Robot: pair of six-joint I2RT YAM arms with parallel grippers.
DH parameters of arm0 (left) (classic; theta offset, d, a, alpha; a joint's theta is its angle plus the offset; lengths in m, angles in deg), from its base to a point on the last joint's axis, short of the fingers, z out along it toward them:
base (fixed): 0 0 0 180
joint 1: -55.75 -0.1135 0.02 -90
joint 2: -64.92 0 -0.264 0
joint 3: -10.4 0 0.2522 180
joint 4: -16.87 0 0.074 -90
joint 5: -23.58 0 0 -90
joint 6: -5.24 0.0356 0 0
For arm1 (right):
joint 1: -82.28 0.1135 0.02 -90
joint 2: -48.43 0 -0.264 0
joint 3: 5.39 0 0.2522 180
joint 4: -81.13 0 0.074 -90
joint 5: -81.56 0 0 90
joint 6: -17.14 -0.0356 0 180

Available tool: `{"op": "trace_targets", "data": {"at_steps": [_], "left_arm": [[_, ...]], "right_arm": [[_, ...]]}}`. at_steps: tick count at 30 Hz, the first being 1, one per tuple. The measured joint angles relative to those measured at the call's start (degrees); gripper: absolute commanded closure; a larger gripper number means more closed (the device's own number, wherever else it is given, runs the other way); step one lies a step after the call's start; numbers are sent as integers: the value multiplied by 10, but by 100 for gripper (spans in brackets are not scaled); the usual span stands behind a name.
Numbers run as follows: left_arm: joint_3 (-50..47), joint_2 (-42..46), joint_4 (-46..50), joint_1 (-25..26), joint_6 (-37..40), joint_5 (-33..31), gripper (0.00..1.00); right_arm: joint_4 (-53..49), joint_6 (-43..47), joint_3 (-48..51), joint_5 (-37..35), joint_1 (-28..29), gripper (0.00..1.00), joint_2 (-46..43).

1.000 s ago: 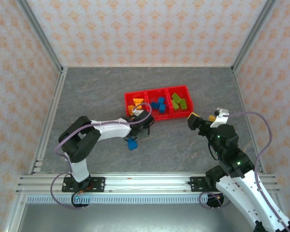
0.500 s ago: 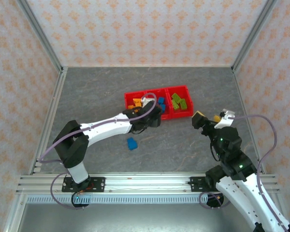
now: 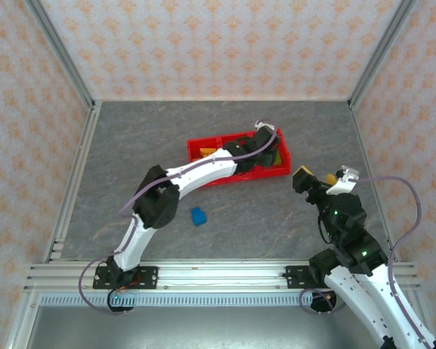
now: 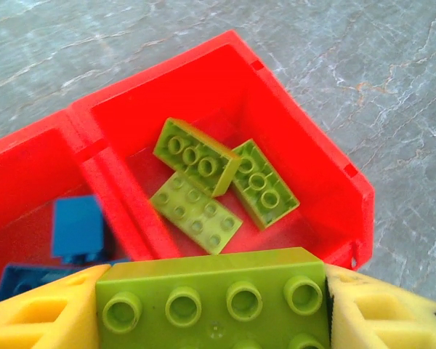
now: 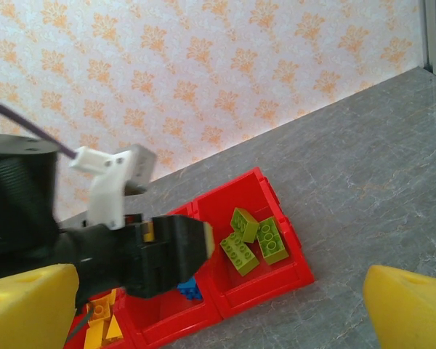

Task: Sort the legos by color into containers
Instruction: Place the lego in the container.

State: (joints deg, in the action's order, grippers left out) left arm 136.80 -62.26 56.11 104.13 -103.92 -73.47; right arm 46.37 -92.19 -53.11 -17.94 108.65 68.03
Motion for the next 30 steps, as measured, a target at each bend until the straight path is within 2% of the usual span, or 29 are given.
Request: {"op": "trace_targets", "data": {"at_steps": [6,12,16,21,30], "left_arm": [[129,-85,10,0,13,19,46],[149,-99,8,-4,13,26,42],[149,-101,8,-13,11,33,22],[149,-103,9,-23,19,44,1],[144,-99,7,-21,26,98,1]], "right_arm": [[0,-2,7,-6,1,0,0],[0,-2,10,-6,1,0,0],[0,-2,10,-6,1,0,0],[0,-2,10,-6,1,0,0],[0,-1,10,-6,1,0,-4]]}}
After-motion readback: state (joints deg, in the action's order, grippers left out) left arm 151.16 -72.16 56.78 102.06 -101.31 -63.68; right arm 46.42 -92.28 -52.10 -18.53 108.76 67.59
